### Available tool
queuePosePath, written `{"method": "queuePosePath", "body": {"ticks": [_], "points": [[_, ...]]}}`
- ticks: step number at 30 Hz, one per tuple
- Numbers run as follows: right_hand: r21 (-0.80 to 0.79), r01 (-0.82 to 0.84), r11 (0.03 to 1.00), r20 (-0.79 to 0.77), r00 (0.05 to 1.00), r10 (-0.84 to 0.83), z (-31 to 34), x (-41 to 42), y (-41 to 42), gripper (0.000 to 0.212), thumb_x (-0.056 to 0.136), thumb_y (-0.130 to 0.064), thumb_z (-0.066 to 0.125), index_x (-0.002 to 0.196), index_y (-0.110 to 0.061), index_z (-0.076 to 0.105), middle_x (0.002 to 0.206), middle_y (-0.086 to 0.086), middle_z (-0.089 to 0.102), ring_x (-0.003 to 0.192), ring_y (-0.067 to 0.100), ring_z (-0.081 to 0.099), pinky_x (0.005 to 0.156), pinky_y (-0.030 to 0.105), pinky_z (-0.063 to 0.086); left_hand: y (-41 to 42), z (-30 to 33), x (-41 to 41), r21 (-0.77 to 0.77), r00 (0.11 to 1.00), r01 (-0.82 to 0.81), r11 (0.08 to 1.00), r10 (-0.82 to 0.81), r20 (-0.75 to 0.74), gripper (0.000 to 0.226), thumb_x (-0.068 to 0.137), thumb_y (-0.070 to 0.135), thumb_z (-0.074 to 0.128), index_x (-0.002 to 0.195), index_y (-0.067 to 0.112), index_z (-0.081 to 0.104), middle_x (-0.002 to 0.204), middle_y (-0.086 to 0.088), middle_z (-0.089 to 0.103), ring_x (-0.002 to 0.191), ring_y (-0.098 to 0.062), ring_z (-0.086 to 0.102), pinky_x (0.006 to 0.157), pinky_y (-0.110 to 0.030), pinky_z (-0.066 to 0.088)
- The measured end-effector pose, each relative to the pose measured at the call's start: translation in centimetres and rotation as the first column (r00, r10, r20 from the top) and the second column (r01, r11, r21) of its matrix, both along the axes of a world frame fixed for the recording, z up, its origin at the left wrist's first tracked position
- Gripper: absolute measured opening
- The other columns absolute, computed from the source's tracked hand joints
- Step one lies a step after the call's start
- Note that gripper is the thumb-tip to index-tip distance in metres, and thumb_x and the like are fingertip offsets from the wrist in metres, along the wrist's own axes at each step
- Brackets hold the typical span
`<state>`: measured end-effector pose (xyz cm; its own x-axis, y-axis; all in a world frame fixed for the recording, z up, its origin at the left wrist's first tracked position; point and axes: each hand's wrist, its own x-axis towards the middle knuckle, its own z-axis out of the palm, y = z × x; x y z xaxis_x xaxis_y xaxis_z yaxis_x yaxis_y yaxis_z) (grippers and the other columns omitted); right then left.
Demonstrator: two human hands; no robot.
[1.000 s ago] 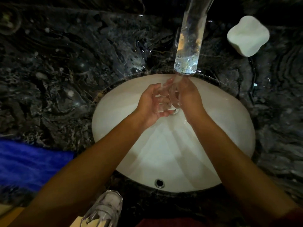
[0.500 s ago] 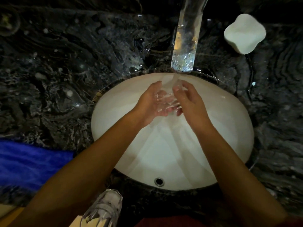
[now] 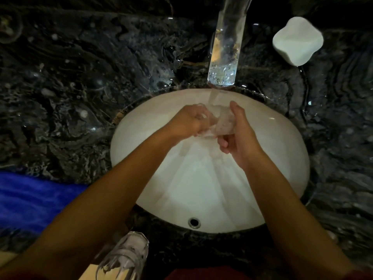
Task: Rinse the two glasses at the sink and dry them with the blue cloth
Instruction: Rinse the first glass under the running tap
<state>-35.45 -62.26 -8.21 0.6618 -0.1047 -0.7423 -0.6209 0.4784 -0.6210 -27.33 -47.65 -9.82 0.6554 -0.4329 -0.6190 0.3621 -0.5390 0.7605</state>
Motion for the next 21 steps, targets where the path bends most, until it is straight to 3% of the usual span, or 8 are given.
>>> {"method": "queuePosePath", "body": {"ticks": [3, 5, 7, 9, 11, 14, 18, 21], "points": [[-0.059, -0.013, 0.998, 0.079, 0.997, 0.017, 0.1, 0.3, 0.2, 0.039, 0.096, -0.057, 0.054, 0.09, -0.028, 0.079, 0.072, 0.008, 0.063, 0.049, 0.015, 0.046, 0.045, 0.027, 0.035, -0.4, 0.6, 1.6, -0.068, 0.998, -0.053, 0.996, 0.055, 0.036, 0.006, 0.089, 0.0, 0.076, 0.089, 0.005, 0.073, 0.073, -0.004, 0.07, 0.051, -0.004, 0.06, 0.053, -0.023, 0.047], [-0.126, 0.016, 0.992, 0.116, 0.993, -0.002, 0.2, 0.7, 0.3, 0.041, 0.09, -0.046, 0.061, 0.113, -0.013, 0.069, 0.076, 0.01, 0.067, 0.052, 0.017, 0.052, 0.047, 0.029, 0.039, -0.6, 0.9, 2.2, -0.118, 0.995, -0.095, 0.988, 0.095, -0.004, 0.005, 0.093, -0.002, 0.071, 0.092, 0.001, 0.068, 0.067, 0.0, 0.068, 0.05, -0.004, 0.062, 0.049, -0.018, 0.047], [-0.166, 0.058, 0.984, 0.133, 0.99, -0.036, 0.2, 1.0, 0.3, 0.044, 0.085, -0.036, 0.066, 0.117, -0.008, 0.059, 0.077, 0.01, 0.069, 0.054, 0.019, 0.057, 0.049, 0.031, 0.044, -0.6, 0.6, 2.3, -0.113, 0.993, -0.115, 0.987, 0.116, 0.002, 0.009, 0.094, -0.009, 0.067, 0.099, -0.002, 0.066, 0.07, -0.004, 0.062, 0.049, -0.001, 0.059, 0.051, -0.017, 0.046], [-0.21, 0.065, 0.975, 0.172, 0.985, -0.028, 0.2, 0.8, 0.2, 0.038, 0.082, -0.03, 0.068, 0.115, -0.012, 0.06, 0.08, 0.006, 0.072, 0.059, 0.02, 0.062, 0.052, 0.033, 0.049, -0.4, 0.0, 2.3, -0.058, 0.994, -0.112, 0.992, 0.111, -0.017, 0.012, 0.097, -0.008, 0.063, 0.107, -0.001, 0.063, 0.08, -0.003, 0.057, 0.062, -0.006, 0.058, 0.062, -0.023, 0.047], [-0.243, 0.068, 0.968, 0.217, 0.976, -0.014, 0.3, 0.6, -0.1, 0.042, 0.082, -0.026, 0.071, 0.12, -0.012, 0.06, 0.09, 0.003, 0.075, 0.067, 0.017, 0.068, 0.056, 0.032, 0.053, -0.2, -0.5, 2.4, -0.055, 0.986, -0.111, 0.992, 0.103, -0.129, 0.027, 0.104, 0.0, 0.055, 0.13, -0.003, 0.058, 0.096, -0.008, 0.06, 0.079, -0.014, 0.058, 0.067, -0.03, 0.047], [-0.264, 0.098, 0.96, 0.281, 0.959, -0.021, 0.4, 0.0, -0.3, 0.039, 0.081, -0.024, 0.075, 0.117, -0.019, 0.061, 0.093, -0.004, 0.078, 0.075, 0.013, 0.072, 0.06, 0.028, 0.056, -0.4, -0.9, 2.7, -0.112, 0.976, -0.099, 0.989, 0.074, -0.206, 0.025, 0.106, 0.01, 0.053, 0.126, 0.001, 0.064, 0.111, -0.013, 0.068, 0.095, -0.026, 0.063, 0.069, -0.03, 0.053], [-0.164, 0.158, 0.974, 0.269, 0.957, -0.11, 0.5, -0.5, -0.7, 0.045, 0.084, -0.026, 0.071, 0.125, -0.012, 0.06, 0.095, 0.002, 0.076, 0.077, 0.018, 0.071, 0.06, 0.03, 0.055, -0.9, -0.1, 2.8, -0.235, 0.965, 0.016, 0.972, -0.076, -0.25, 0.019, 0.093, 0.016, 0.064, 0.088, 0.026, 0.079, 0.072, 0.013, 0.075, 0.073, -0.007, 0.068, 0.059, -0.017, 0.053], [-0.012, 0.204, 0.979, 0.215, 0.957, -0.197, 0.1, -0.9, -1.4, 0.044, 0.095, -0.031, 0.059, 0.129, -0.002, 0.057, 0.09, 0.007, 0.069, 0.068, 0.019, 0.061, 0.057, 0.031, 0.049, -0.5, -0.1, 2.9, -0.298, 0.946, -0.055, 0.953, -0.046, -0.321, 0.022, 0.085, 0.011, 0.064, 0.103, 0.019, 0.073, 0.071, 0.003, 0.069, 0.059, -0.011, 0.06, 0.061, -0.026, 0.049]]}}
